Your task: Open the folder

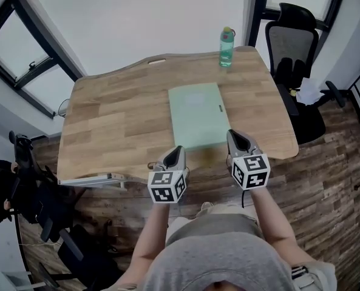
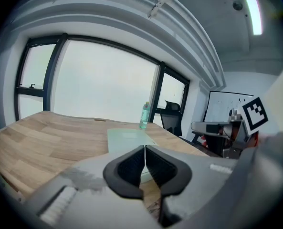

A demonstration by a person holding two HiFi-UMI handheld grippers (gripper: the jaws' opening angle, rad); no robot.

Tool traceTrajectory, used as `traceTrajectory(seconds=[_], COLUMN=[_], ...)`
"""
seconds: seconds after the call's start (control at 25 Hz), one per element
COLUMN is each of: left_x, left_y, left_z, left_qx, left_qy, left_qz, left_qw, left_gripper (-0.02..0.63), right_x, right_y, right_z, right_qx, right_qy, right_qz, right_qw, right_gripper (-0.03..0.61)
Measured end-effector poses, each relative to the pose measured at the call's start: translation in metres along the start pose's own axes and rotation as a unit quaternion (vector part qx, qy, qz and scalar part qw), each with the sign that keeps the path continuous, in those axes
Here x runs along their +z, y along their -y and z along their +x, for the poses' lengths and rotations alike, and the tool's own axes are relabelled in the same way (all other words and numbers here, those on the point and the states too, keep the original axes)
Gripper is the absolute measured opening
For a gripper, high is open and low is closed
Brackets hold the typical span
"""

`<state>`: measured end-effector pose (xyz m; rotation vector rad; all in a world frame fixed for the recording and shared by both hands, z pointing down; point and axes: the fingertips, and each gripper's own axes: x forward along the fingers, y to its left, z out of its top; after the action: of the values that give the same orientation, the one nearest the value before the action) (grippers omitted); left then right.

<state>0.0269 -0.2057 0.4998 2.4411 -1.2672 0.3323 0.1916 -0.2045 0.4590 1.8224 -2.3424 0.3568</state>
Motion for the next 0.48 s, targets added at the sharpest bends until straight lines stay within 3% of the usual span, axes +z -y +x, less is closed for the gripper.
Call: traceTrajectory(seconds=[0.24,0.48], left_x=[-0.015,-0.036], left_y=[-0.002,-0.007], left_z=[0.029,0.056], left_qx=[-0.004,-0.01], left_qy=[-0.032,-0.079], left_qz=[0.006,0.033], left_qw=[0.9995,0.9963], left_gripper=[0.025,0.116], right_x=[-0.031,-0.074], right_y=[0.032,0.058], right_z=[0.032,0.063], right_qx=[-0.002,-0.008], right_qy=[-0.048,-0.101], right_qz=[-0.006,-0.013], right_qw=[0.999,0.995], right_gripper=[-0.002,-0.002])
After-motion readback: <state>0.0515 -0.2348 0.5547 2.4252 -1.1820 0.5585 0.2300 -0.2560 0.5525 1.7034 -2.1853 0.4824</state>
